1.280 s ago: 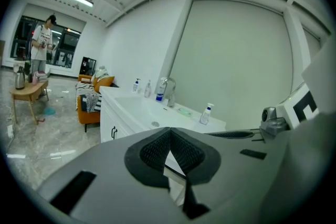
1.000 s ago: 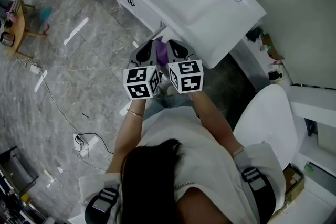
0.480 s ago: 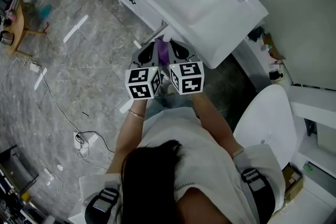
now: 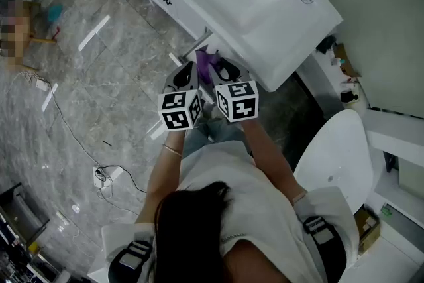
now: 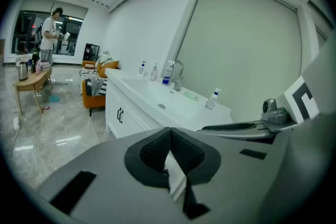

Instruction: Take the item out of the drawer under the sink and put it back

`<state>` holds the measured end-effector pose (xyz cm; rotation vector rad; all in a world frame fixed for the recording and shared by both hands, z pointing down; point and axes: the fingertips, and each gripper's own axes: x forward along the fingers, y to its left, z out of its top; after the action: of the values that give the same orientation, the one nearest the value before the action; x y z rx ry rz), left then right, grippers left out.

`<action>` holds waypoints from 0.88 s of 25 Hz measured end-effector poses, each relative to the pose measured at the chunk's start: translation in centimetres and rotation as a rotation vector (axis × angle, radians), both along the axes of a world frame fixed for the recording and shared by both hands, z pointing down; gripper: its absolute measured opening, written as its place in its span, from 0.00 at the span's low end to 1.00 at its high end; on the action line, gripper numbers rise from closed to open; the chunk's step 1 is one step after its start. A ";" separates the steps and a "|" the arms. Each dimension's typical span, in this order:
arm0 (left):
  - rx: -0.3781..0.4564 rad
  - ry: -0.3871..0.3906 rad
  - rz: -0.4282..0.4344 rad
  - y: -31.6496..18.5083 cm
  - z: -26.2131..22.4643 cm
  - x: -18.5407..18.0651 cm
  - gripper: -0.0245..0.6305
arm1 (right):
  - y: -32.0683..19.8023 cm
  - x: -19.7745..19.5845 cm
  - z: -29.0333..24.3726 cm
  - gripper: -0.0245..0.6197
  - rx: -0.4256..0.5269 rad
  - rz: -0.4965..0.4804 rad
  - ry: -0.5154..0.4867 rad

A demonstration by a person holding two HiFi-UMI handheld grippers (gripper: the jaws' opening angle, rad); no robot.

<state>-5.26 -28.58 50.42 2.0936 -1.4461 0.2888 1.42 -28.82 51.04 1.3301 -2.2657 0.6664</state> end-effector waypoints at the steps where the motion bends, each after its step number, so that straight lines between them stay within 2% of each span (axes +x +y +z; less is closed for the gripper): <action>1: -0.008 -0.007 0.007 -0.1 0.3 0.0 0.04 | -0.1 -0.1 0.3 0.24 -0.008 -0.006 -0.004; 3: -0.026 -0.019 0.017 -0.3 1.2 0.0 0.04 | -0.2 -0.4 1.0 0.24 -0.020 -0.019 -0.007; 6: -0.057 -0.016 0.001 -0.6 2.5 -0.3 0.04 | -0.2 -0.8 2.6 0.31 -0.072 -0.042 -0.010; 12: -0.103 -0.033 -0.017 -2.2 5.1 -1.2 0.04 | -1.1 -1.7 6.0 0.37 -0.158 -0.072 0.019; 22: -0.173 -0.046 -0.018 -4.1 9.6 -1.7 0.04 | -2.4 -1.2 12.1 0.40 -0.259 -0.031 0.067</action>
<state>-6.96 -32.71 59.99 1.9461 -1.4122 0.4417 0.27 -31.23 63.15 1.1727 -2.0615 0.8580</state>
